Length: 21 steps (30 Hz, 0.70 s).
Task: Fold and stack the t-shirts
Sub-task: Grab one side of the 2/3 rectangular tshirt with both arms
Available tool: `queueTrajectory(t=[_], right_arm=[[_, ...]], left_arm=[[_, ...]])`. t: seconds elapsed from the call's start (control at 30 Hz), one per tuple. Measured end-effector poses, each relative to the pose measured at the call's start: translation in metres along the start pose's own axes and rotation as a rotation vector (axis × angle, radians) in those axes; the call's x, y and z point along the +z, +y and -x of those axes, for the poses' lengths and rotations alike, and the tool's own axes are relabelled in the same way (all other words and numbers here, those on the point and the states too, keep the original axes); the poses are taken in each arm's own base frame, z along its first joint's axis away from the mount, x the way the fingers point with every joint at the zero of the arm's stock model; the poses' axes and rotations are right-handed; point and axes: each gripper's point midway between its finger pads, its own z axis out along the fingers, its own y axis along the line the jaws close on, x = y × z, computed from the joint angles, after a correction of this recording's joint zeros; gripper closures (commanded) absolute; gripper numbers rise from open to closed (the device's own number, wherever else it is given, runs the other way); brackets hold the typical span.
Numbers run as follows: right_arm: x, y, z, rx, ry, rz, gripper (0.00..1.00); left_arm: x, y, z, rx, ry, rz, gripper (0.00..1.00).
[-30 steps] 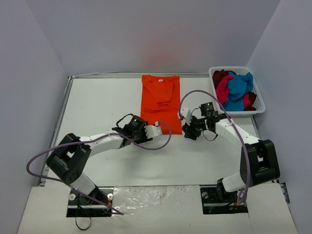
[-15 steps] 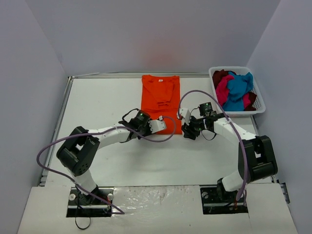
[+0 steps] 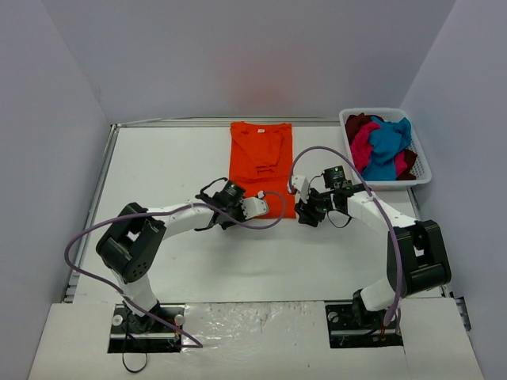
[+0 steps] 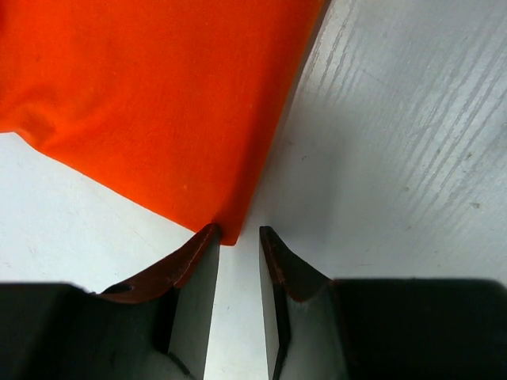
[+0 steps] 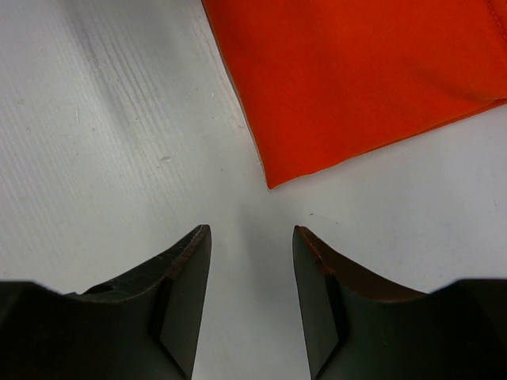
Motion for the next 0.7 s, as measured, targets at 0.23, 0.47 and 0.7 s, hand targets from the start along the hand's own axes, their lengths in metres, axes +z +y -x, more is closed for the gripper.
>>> queueTrajectory(t=[0.23,0.47,0.7], right_arm=[[0.0,0.0,0.0,-0.001,0.002,-0.002,0.58],[0.0,-0.001,-0.001,-0.001,0.005,-0.005,0.58],[-0.001,-0.002,-0.002,-0.003,0.014,-0.013,0.59]], left_arm=[[0.002,0.004,0.002,-0.012,0.034,-0.006,0.74],[0.009,0.008,0.003,-0.023,0.057,-0.006,0.83],[0.009,0.006,0.0,-0.028,0.076,-0.016,0.98]])
